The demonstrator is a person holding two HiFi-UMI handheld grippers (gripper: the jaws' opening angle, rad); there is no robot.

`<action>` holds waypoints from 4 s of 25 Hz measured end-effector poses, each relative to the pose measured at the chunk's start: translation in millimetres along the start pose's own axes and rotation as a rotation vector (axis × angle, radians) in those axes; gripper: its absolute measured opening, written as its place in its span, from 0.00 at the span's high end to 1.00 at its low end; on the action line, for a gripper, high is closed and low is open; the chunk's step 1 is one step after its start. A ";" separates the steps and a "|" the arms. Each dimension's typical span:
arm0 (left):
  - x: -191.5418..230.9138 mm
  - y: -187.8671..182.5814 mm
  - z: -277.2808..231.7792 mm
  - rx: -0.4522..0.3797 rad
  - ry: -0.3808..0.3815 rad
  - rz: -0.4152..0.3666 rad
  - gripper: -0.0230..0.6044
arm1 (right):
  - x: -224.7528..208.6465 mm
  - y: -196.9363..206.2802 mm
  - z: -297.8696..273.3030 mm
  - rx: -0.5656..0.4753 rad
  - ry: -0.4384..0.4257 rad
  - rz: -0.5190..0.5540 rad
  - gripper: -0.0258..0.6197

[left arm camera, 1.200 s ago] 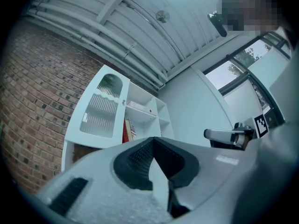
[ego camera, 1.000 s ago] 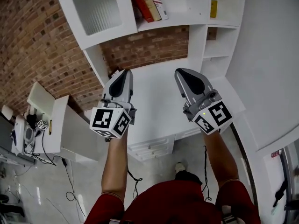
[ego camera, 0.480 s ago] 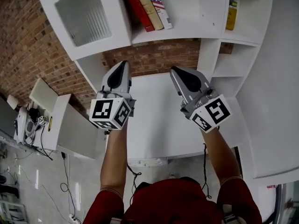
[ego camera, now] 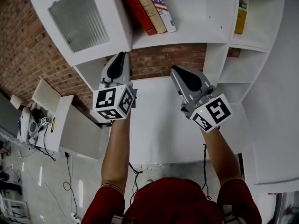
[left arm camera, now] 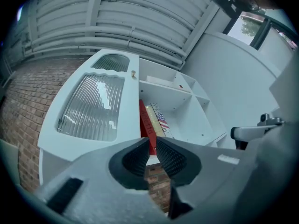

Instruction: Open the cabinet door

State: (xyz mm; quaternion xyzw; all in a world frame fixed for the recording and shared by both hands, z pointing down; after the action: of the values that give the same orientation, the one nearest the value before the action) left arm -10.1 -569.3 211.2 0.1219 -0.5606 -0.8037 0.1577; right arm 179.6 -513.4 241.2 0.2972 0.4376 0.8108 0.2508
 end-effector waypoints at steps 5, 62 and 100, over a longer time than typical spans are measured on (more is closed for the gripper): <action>10.9 3.0 -25.3 0.009 -0.067 -0.045 0.81 | -10.3 4.8 -5.8 -0.011 0.003 -0.008 0.94; 21.7 -26.7 20.5 0.043 -0.238 -0.196 0.50 | -0.5 20.8 25.6 0.028 0.000 -0.085 0.94; 125.2 -108.6 265.4 -0.059 -0.162 -0.045 0.83 | 196.6 -33.3 6.6 0.044 -0.002 -0.074 0.94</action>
State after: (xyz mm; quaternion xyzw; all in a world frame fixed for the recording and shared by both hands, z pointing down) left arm -237.1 -354.3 197.4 0.0646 -0.5447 -0.8305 0.0971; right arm 52.0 -362.2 267.1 0.2872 0.4657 0.7907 0.2746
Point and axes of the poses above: the fingertips, and each gripper's own axes: z backward along the fingers, x to its left, y out of its underside, the point moved 5 cm from there along z, backward along the fingers, and after that the axes turned 6 degrees about z, right-handed, at the moved point
